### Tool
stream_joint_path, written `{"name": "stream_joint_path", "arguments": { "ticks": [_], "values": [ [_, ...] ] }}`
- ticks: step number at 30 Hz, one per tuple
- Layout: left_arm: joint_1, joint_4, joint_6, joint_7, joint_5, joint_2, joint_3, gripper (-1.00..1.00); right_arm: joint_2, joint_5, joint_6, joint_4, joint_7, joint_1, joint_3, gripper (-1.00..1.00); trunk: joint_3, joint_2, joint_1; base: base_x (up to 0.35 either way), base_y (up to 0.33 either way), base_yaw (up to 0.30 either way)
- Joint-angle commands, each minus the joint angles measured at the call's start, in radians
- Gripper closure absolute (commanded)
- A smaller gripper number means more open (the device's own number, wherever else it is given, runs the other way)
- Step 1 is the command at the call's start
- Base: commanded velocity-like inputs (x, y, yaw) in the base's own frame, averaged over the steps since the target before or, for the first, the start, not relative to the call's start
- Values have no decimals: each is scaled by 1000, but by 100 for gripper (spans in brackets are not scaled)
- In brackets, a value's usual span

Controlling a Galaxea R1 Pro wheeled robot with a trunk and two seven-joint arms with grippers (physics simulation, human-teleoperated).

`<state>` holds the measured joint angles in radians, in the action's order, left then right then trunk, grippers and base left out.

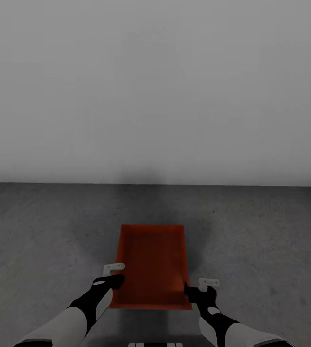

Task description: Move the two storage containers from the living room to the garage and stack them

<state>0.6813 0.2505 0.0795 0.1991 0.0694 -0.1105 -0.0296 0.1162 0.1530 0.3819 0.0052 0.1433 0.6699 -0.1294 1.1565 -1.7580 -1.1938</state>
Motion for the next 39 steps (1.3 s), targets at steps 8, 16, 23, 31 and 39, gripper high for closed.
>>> {"name": "stream_joint_path", "arguments": {
  "ticks": [8, 16, 23, 31, 39],
  "values": [
    [0, 1, 5, 2, 7, 0, -3, -100, 0, 10, 3, 1, 2, 0, -9, -100, -25, 56, 31, 0, 0, 0],
    [0, 0, 5, 2, 7, 0, -3, -100, 0, 10, 3, 1, 2, 0, -9, -100, -50, 112, 62, 0, 0, 0],
    [0, 0, 5, 3, 8, 0, -3, -100, -1, 10, 3, 1, 2, 0, -9, -100, -72, 161, 88, 0, 0, 0],
    [0, 0, 5, 3, 8, 0, -3, -100, -1, 9, 3, 1, 2, 0, -9, -100, -97, 217, 119, 0, 0, 0],
    [0, 0, 5, 4, 9, 0, -4, -100, -1, 8, 3, 1, 2, 0, -9, -100, -122, 273, 150, 0, 0, 0]
  ]
}}
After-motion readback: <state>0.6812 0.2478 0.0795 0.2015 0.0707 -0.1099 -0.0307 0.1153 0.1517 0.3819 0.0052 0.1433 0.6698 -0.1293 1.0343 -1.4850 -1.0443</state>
